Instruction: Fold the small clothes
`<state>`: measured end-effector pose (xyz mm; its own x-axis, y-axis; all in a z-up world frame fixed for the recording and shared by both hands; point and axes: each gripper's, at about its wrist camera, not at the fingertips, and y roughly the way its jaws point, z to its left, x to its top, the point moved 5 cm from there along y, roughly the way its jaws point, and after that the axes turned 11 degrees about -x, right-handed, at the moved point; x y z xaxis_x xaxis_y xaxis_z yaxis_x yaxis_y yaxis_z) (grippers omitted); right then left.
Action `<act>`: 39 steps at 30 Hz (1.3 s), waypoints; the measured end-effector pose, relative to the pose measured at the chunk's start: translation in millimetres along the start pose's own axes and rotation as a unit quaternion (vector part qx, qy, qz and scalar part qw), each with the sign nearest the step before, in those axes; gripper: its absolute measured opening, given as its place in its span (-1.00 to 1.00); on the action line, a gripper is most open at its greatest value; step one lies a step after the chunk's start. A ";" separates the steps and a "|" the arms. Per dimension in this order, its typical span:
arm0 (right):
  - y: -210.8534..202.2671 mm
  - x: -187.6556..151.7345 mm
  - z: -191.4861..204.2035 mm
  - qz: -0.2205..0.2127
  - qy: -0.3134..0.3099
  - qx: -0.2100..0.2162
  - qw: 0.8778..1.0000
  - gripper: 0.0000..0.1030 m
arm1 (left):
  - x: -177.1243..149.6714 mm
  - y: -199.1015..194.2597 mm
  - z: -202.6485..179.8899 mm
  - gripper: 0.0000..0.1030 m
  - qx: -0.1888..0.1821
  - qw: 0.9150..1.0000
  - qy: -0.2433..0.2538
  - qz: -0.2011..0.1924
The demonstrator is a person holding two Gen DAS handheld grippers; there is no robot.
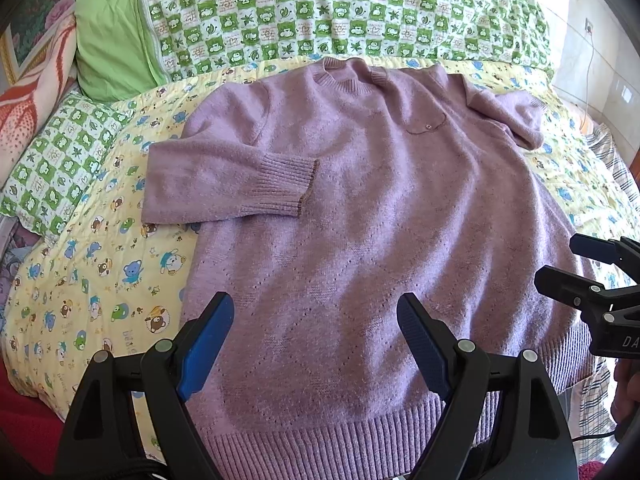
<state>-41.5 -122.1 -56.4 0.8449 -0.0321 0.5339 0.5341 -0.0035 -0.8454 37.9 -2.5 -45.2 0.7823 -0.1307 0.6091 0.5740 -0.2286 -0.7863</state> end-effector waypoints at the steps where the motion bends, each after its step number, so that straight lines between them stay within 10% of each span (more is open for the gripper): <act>1: 0.0 0.0 -0.1 0.000 0.000 0.000 1.000 0.76 | -0.2 0.9 0.3 0.63 0.002 1.000 0.001 0.003; 18: 11.5 12.9 -33.0 0.006 0.039 -0.012 0.999 0.76 | 13.5 26.0 6.9 0.63 -0.003 1.000 -0.009 0.021; 39: 99.6 154.0 -291.8 -0.017 0.250 -0.116 0.961 0.76 | 141.9 120.7 46.9 0.63 0.014 0.998 -0.046 0.048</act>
<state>133.4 -419.1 -62.5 0.6762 -0.5042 0.5372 0.4914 -0.2345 -0.8388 229.5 -3.4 -58.5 0.8522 -0.0604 0.5197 0.5011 -0.1913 -0.8440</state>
